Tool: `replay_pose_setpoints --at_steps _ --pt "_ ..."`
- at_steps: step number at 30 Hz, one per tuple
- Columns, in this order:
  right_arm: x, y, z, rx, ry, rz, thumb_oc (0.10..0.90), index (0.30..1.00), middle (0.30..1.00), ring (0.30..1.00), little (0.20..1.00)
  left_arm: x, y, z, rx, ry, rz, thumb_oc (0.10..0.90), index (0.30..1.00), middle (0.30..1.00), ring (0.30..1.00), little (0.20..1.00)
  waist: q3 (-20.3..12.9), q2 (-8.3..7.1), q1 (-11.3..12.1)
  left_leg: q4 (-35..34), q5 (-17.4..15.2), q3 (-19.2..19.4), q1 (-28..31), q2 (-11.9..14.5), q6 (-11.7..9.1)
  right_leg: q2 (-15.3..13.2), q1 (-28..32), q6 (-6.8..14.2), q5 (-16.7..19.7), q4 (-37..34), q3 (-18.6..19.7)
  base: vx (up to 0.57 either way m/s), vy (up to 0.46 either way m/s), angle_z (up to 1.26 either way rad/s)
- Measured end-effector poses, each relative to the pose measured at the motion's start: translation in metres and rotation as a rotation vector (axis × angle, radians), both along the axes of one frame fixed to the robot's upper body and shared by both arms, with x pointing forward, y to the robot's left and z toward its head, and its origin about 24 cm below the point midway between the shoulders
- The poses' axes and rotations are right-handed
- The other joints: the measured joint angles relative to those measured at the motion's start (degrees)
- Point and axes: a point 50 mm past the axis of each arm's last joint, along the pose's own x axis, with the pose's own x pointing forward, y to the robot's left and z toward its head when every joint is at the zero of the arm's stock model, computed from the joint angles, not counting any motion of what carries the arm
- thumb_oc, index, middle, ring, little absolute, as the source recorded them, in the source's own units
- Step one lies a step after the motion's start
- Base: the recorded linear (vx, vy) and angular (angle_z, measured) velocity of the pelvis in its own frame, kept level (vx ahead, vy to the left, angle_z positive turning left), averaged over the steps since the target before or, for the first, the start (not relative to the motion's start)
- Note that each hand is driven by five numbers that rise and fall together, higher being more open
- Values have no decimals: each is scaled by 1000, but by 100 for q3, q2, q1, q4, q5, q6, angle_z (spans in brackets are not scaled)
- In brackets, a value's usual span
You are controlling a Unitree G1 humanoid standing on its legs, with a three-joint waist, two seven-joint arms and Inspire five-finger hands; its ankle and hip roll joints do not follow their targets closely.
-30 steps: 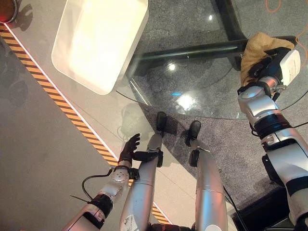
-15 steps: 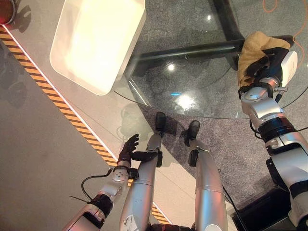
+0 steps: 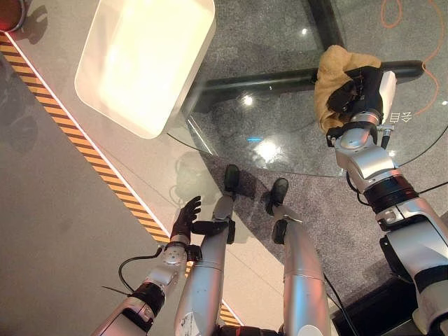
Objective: Wipe the table with a cloth and put it in the basket.
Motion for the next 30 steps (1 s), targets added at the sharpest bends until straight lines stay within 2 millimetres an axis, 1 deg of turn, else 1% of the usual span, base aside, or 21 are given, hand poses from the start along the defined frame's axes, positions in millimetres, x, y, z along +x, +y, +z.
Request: replay_pose_setpoints --at_steps 4,6,9,11,13,24,30 --pt "1 16 2 -2 -3 77 100 300 300 300 200 0 0 0 -2 1 1 800 900 900 900 900 0 0 8 -2 1 -13 2 1 -2 2 5 -7 -5 0 -13 0 0 0" --pt "1 28 1 -25 -1 120 100 300 300 300 200 0 -1 0 -2 2 1 800 900 900 900 900 0 1 23 -4 3 -20 3 2 -5 2 7 -9 -7 0 -19 0 0 0" --pt "2 42 0 -39 7 163 100 300 300 300 200 0 -2 0 -7 -1 0 800 900 900 900 900 1 2 101 -9 7 -55 0 -2 -13 2 7 -17 -12 0 -37 6 4 1" --pt "2 44 0 -48 14 177 100 300 300 300 200 1 -3 1 -9 -4 -2 800 900 900 900 900 1 2 154 -10 11 -110 -14 -8 -19 -10 17 -30 -26 2 -97 21 17 12" --pt "3 44 -1 -67 25 182 100 300 300 300 200 1 -3 1 -11 -4 -2 800 900 900 900 900 1 3 157 -19 19 -149 -21 -15 -32 -19 36 -37 -48 2 -156 14 18 13" --pt "3 54 3 -153 51 273 100 300 300 300 200 1 -4 2 -10 0 -6 800 900 900 900 900 -2 9 155 -94 28 -169 -9 9 -49 1 35 -54 -88 -17 -175 1 2 0" --pt "3 61 0 -204 69 308 100 300 300 300 200 3 -7 3 -5 8 -20 800 900 900 900 900 -6 41 186 -125 59 -216 49 24 -128 2 85 -89 -115 9 -258 30 -19 4"
